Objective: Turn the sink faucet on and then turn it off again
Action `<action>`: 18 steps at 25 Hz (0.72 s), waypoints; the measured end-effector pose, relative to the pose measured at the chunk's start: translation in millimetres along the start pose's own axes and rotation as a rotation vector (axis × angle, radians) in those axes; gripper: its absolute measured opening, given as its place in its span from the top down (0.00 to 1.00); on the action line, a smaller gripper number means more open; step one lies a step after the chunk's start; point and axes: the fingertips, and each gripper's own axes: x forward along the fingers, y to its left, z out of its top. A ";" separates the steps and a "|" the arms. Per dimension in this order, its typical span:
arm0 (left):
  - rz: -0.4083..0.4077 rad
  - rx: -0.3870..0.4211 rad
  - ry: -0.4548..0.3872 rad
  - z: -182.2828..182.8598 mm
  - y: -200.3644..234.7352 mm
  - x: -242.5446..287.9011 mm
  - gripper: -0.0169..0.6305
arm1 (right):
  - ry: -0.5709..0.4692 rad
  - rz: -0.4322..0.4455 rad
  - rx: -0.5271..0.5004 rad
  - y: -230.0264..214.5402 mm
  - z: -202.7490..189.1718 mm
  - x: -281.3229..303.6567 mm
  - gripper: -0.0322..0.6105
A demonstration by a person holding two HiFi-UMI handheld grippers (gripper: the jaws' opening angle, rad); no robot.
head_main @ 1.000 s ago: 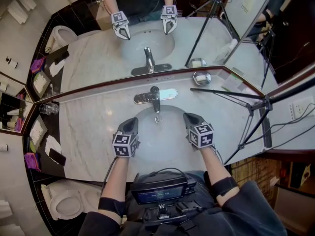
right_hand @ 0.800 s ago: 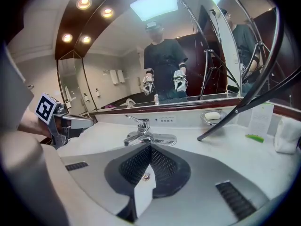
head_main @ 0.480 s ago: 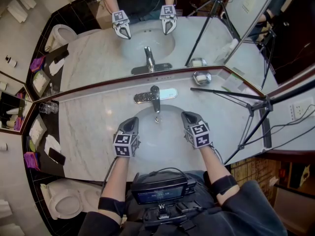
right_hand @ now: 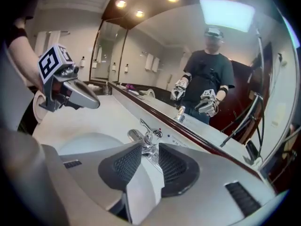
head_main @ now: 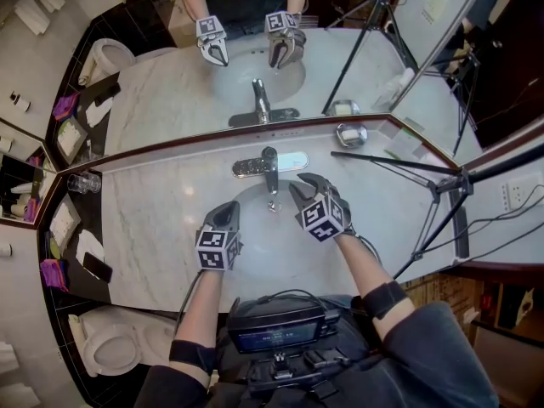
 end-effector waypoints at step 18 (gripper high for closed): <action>0.019 -0.017 0.006 -3.5 10.8 -1.6 0.97 | 0.111 0.072 -0.628 30.9 42.8 69.2 0.61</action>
